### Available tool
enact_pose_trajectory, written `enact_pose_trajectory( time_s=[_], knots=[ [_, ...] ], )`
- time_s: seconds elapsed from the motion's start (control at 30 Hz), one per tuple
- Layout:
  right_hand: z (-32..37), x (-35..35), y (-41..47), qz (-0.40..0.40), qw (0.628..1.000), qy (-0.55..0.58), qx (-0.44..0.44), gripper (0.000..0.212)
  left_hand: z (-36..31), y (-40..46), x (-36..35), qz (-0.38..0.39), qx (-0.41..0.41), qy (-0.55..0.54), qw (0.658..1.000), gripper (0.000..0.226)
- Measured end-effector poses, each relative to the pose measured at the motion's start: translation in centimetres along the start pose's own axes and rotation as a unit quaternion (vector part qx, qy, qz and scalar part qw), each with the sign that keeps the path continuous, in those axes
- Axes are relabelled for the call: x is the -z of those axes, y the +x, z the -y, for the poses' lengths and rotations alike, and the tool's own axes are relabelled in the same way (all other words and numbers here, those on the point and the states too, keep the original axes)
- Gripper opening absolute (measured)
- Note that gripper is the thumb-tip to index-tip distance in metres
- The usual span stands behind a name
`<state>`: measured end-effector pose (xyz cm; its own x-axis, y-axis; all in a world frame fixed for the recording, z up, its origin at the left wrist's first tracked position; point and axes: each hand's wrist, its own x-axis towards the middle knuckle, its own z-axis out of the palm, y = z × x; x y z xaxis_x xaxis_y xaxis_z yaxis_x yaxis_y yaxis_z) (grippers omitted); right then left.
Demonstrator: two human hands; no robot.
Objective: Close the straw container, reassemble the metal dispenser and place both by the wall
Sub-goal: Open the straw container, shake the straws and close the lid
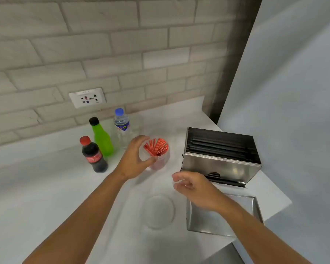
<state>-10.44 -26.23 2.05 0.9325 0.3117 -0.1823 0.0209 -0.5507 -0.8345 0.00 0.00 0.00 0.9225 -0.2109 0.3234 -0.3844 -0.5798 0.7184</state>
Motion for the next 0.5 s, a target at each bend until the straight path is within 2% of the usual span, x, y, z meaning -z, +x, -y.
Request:
enact_pose_trajectory(
  time_s=[0.1, 0.2, 0.4, 0.5],
  knots=[
    [0.1, -1.4, 1.2, -0.007, 0.999, -0.049, -0.012, 0.034, 1.4, 0.9, -0.4, 0.044, 0.083, -0.028, 0.995, 0.1],
    [-0.3, -2.6, 2.1, -0.006, 0.994, -0.111, -0.019, 0.036, 2.3, 1.3, -1.3, 0.082, 0.134, -0.066, 0.985, 0.116],
    [-1.1, -4.6, 3.6, 0.031, 0.967, -0.254, -0.006, 0.042, 3.3, 1.4, -2.3, 0.106, 0.158, -0.135, 0.973, 0.122],
    [-1.6, -5.7, 4.1, 0.059, 0.94, -0.336, -0.003, 0.041, 3.1, 1.3, -2.6, 0.089, 0.158, -0.146, 0.972, 0.11]
  ],
)
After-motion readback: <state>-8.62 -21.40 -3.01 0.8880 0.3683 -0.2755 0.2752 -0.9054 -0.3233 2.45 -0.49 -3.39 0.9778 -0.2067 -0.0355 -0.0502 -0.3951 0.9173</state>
